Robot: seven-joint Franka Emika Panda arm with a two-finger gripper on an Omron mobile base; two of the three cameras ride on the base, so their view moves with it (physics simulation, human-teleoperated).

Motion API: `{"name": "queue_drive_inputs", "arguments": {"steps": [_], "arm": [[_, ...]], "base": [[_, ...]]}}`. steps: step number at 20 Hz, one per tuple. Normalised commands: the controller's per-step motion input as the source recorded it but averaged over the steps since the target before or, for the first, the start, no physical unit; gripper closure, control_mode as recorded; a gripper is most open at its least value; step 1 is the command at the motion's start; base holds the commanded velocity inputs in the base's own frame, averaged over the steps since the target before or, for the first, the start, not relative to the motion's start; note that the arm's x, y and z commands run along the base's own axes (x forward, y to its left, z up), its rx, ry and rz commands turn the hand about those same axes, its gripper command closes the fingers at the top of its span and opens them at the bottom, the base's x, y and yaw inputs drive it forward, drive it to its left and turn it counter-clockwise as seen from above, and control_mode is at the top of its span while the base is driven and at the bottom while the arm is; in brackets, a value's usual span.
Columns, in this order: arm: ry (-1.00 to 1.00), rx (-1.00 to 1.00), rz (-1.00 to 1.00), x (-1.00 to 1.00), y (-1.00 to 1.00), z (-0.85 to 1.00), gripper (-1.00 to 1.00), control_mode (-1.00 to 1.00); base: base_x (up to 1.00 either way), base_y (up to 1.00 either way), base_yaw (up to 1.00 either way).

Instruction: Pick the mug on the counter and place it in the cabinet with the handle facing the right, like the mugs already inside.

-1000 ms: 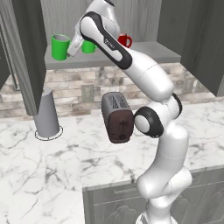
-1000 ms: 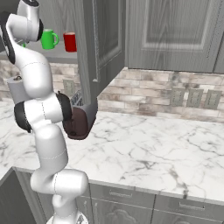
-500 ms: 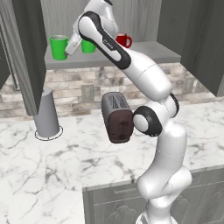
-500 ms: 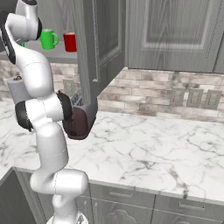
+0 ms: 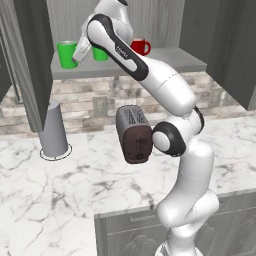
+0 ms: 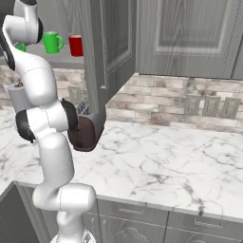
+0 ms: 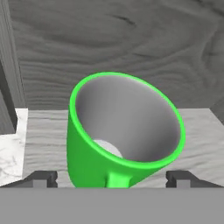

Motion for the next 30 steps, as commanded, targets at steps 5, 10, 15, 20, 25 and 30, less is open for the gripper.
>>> {"name": "queue_drive_inputs", "arguments": {"steps": [5,10,15,20,25,30], "arm": [[-0.13,0.10,-0.03,-0.03,0.00,-0.08,-1.00,-1.00],[-0.15,0.15,-0.04,-0.22,-0.04,-0.18,-1.00,-1.00],[-0.12,0.13,-0.03,-0.36,-0.09,-0.02,-1.00,-1.00],[-0.08,0.11,-0.03,-0.42,-0.11,0.10,-1.00,-1.00],[-0.04,0.10,-0.03,-0.42,-0.15,0.26,-1.00,-1.00],[-0.01,0.08,-0.02,-0.41,-0.16,0.32,-1.00,-1.00]], "base": [[0.00,0.00,0.00],[0.00,0.00,0.00],[0.00,0.00,0.00],[0.00,0.00,0.00],[0.00,0.00,0.00],[0.00,0.00,0.00]]}}
